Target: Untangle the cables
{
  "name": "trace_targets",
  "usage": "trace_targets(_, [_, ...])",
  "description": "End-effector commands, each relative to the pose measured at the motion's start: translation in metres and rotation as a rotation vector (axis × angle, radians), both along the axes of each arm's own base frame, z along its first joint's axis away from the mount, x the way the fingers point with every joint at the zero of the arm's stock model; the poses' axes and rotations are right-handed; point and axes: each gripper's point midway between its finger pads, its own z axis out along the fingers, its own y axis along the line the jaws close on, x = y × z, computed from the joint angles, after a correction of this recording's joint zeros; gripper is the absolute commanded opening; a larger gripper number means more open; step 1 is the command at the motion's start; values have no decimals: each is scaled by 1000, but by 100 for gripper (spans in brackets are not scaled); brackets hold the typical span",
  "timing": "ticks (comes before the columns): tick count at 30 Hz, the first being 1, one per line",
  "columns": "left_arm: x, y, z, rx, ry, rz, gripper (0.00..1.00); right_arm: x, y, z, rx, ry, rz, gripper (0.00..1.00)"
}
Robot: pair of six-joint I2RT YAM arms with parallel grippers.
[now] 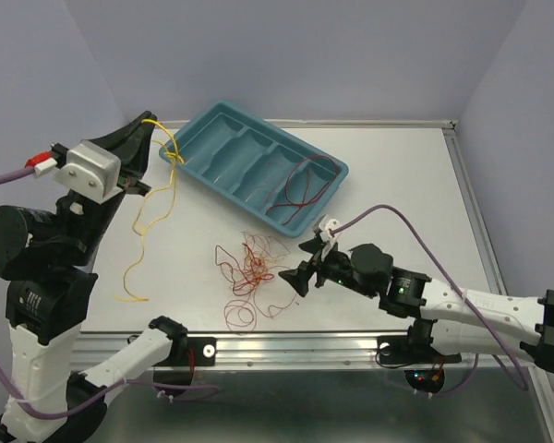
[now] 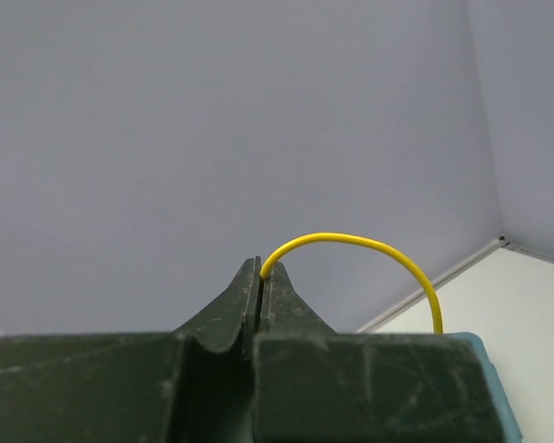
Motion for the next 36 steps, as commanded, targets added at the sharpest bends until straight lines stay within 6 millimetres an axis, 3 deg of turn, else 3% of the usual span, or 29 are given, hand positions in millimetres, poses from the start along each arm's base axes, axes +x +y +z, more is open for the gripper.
trace_targets(1, [18, 23, 26, -58, -8, 153, 0, -11, 44, 28, 69, -83, 176, 94])
trace_targets(3, [30, 34, 35, -73, -14, 236, 0, -5, 55, 23, 42, -77, 176, 94])
trace_targets(4, [34, 35, 37, -77, -18, 252, 0, 3, 61, 6, -5, -59, 150, 94])
trace_targets(6, [45, 34, 37, -65, -13, 283, 0, 11, 67, 2, -24, -61, 126, 94])
trace_targets(10, [88, 20, 21, -26, 43, 324, 0, 23, 71, -18, -54, -47, 74, 95])
trace_targets(15, [133, 6, 9, -28, 60, 370, 0, 33, 84, -64, -132, 6, 47, 95])
trace_targets(19, [166, -8, 1, -16, 78, 388, 0, 49, 76, -84, -140, 57, -83, 96])
trace_targets(20, [175, -11, -3, -2, 85, 393, 0, 49, 72, -84, -131, 58, -96, 96])
trace_targets(21, [181, -13, -5, 3, 87, 403, 0, 49, 72, -70, -77, 49, -102, 95])
trace_targets(23, [205, -19, -19, 26, 103, 434, 0, 45, 59, -69, -46, 52, -120, 95])
trace_targets(25, [226, -23, -34, 43, 123, 448, 0, 44, 45, -44, 49, 28, -152, 95])
trace_targets(26, [234, -20, -35, 36, 118, 458, 0, 41, 36, -49, 52, 34, -162, 95])
trace_targets(27, [246, -23, -44, 48, 130, 453, 0, 40, 32, -40, 89, 22, -168, 94])
trace_targets(32, [279, -13, -53, 47, 126, 475, 0, 35, 4, -9, 197, -14, -206, 94])
trace_targets(36, [303, -5, -60, 57, 131, 487, 0, 31, -8, 1, 240, -24, -211, 94])
